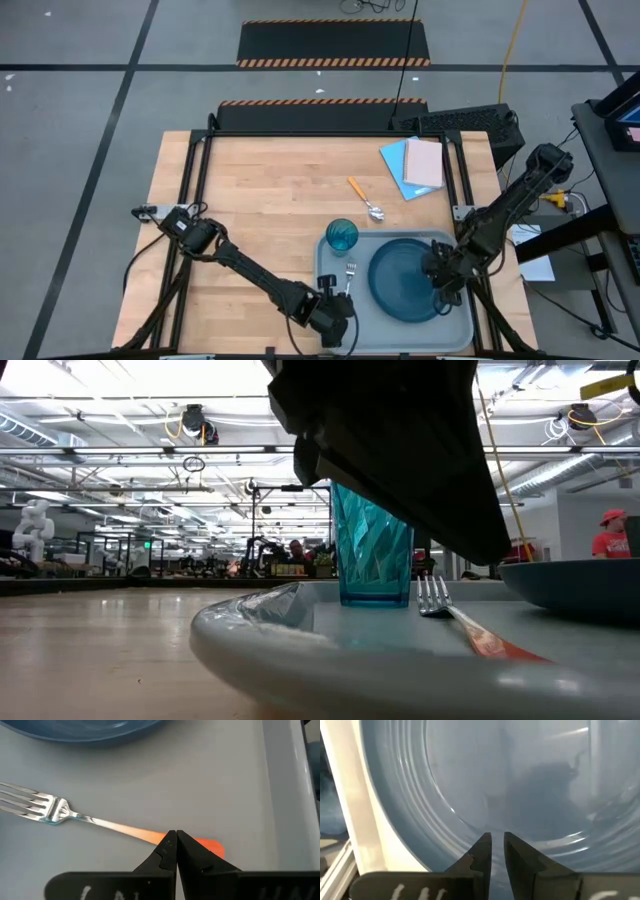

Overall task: Pick and place plate/cup/fork/spoon on tray
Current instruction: Adjust the blue plate and the fork on the gray tray

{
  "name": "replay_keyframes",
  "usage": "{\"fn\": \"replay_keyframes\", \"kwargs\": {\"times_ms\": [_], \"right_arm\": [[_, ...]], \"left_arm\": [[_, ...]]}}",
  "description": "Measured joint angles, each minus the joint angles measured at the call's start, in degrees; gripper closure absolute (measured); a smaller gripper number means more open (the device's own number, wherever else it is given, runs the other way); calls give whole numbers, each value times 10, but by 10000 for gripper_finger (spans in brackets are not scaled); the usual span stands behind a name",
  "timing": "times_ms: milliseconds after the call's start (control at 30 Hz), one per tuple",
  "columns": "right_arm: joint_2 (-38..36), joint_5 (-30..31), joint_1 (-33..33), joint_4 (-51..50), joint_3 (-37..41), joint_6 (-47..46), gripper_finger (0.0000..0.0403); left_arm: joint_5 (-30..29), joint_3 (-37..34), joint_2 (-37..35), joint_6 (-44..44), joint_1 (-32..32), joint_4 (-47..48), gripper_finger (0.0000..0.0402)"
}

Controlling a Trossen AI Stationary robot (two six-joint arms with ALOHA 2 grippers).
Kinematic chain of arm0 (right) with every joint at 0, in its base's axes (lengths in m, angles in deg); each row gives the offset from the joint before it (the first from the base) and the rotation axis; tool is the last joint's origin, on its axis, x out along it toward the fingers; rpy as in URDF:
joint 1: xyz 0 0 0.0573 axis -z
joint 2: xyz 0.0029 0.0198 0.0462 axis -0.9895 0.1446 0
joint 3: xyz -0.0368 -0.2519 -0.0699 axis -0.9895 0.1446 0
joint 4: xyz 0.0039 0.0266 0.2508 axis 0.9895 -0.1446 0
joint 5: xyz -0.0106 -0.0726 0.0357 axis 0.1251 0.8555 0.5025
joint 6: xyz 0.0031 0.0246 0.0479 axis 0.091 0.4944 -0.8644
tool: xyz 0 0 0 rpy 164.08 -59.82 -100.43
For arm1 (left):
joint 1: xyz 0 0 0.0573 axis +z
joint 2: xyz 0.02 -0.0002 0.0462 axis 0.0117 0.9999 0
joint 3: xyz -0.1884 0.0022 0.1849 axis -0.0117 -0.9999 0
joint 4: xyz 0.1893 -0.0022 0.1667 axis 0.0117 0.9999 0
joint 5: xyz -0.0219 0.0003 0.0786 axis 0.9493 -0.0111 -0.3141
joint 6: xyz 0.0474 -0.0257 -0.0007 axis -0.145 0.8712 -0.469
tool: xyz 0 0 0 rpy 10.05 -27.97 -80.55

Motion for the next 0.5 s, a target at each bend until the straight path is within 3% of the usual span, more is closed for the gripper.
{"fn": "replay_keyframes", "kwargs": {"times_ms": [333, 500], "right_arm": [[75, 42, -47, 184, 0, -49, 360], [129, 42, -59, 213, 0, -66, 360]], "left_arm": [[-22, 0, 0, 2, 7, 0, 396], [-22, 0, 0, 1, 9, 0, 396]]}}
